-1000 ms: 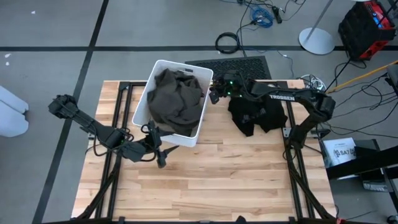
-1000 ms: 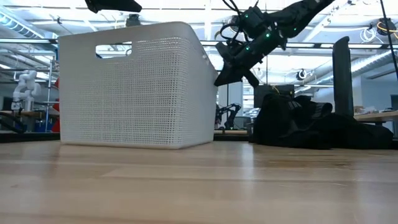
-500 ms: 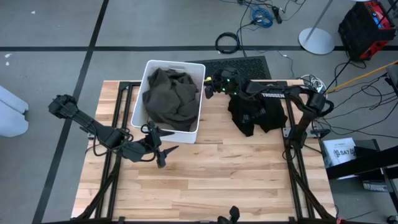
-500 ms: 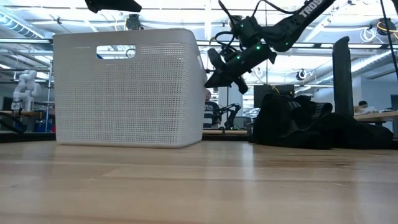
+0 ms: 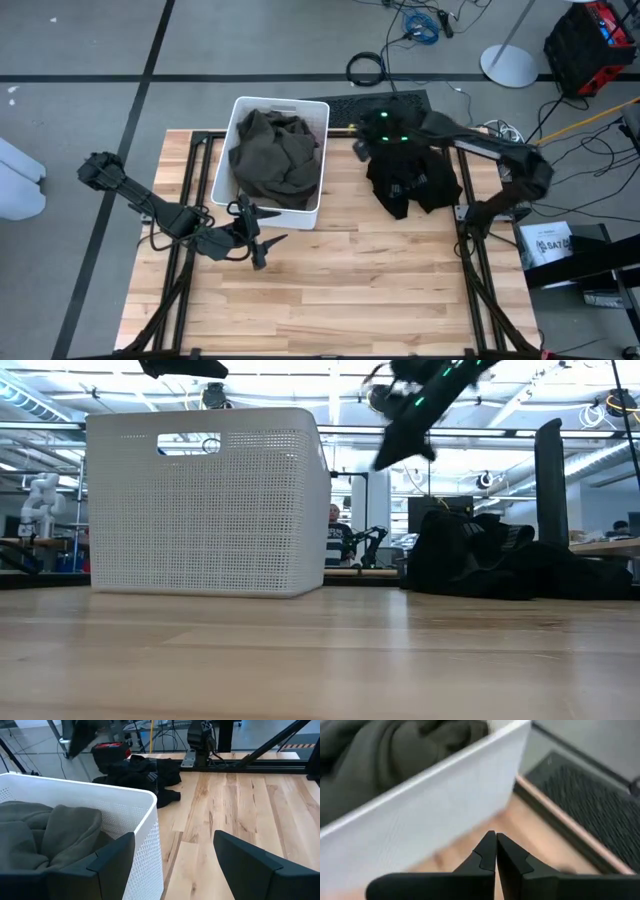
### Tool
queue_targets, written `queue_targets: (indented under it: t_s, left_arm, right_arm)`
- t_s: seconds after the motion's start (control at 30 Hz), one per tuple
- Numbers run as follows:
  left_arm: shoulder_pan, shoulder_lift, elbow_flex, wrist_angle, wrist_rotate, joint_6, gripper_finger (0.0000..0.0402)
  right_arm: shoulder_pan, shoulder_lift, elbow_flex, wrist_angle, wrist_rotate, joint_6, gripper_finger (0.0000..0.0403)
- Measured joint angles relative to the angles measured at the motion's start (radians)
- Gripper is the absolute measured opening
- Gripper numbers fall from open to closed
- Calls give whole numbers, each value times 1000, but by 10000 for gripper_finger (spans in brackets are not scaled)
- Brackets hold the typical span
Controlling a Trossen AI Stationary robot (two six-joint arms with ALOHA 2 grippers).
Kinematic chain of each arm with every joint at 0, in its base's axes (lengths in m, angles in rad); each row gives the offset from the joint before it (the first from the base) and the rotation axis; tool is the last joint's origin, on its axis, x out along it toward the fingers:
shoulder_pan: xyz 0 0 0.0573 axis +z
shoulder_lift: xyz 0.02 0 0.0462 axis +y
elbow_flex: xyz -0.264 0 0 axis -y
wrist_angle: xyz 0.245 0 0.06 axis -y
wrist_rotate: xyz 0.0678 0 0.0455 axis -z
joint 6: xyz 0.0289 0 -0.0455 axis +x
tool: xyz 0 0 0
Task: Sort clothes
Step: Put the black boxer into the white laundry bin
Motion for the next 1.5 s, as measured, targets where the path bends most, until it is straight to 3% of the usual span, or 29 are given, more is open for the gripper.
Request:
queue_targets:
  t_s: [0.2, 0.3, 0.43, 0.57, 0.77, 0.9, 1.07, 1.23, 1.5]
  left_arm:
    - [0, 0, 0, 0, 0, 8, 281]
    - [0, 0, 0, 4, 0, 10, 281]
    - [0, 0, 0, 51, 0, 79, 281]
    - [4, 0, 0, 159, 0, 154, 281]
    - [28, 0, 0, 255, 0, 114, 281]
    - [20, 8, 0, 256, 4, 77, 281]
    - [14, 26, 0, 265, 21, 77, 281]
    - [15, 37, 0, 262, 22, 98, 281]
    - [13, 38, 0, 253, 69, 96, 281]
  right_arm:
    - [60, -201, 10, -489, -56, 91, 0]
    - [137, -289, -52, -622, -51, 185, 0]
    - [246, -400, -174, -638, -8, 318, 5]
    - [292, -468, -266, -641, 158, 326, 41]
    - [245, -473, -386, -638, 297, 467, 137]
    - [178, -468, -442, -624, 323, 432, 198]
    - [96, -463, -455, -547, 319, 371, 246]
    - [31, -439, -455, -520, 283, 367, 256]
    - [4, -387, -455, -519, 236, 369, 214]
